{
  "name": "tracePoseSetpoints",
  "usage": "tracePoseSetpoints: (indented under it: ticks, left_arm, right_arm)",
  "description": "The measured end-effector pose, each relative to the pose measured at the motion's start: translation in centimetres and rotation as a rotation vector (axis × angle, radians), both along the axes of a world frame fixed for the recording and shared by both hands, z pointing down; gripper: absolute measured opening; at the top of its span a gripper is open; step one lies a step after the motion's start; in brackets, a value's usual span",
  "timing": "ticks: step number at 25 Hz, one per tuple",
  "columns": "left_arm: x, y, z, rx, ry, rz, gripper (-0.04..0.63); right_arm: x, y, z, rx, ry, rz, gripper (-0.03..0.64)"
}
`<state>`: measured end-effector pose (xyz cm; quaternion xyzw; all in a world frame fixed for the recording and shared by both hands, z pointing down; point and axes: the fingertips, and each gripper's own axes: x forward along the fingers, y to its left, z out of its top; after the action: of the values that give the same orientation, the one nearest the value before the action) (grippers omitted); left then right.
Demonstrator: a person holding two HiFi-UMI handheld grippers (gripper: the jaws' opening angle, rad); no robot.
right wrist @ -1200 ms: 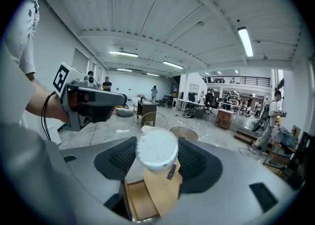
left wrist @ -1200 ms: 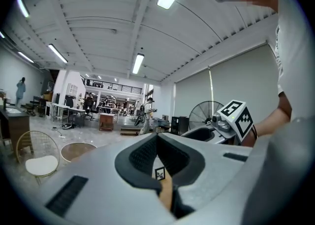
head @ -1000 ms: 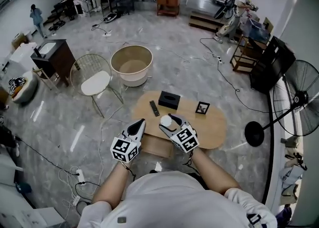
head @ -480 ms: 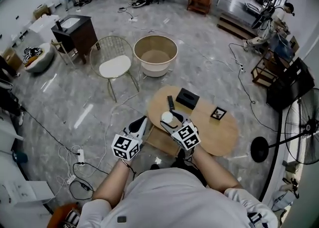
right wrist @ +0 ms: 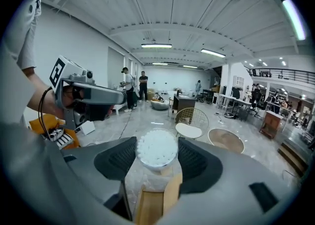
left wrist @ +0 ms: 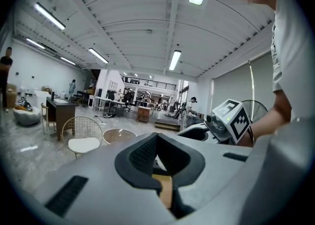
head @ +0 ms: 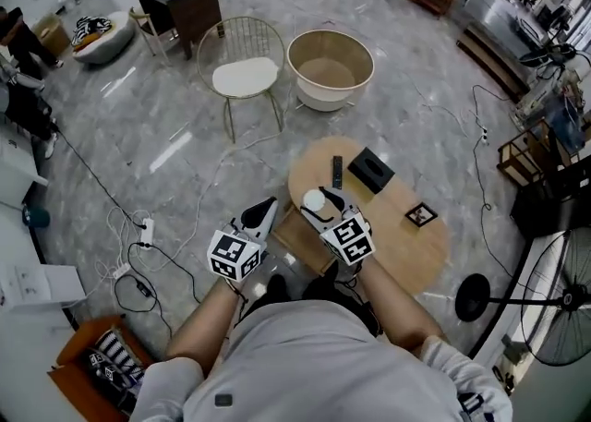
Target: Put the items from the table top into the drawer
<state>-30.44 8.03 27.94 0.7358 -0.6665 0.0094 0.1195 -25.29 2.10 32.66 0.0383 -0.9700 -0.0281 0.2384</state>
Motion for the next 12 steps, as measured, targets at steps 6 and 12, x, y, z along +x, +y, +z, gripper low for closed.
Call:
tracePoseSetpoints:
  ticks: [6, 12]
  left_arm:
    - [-1.4, -2.0, 4.3, -0.072, 0.020, -0.063, 0.009]
    - [-2.3, -3.3, 9.1, -0.147, 0.048, -0.109, 0.009]
  right_arm:
    - [-1.3, -1.8, 5.7, -0.026, 0.083, -0.086, 0.276]
    - [-1.9, -3.0, 11.4, -0.108, 0.140, -0.127, 0.276]
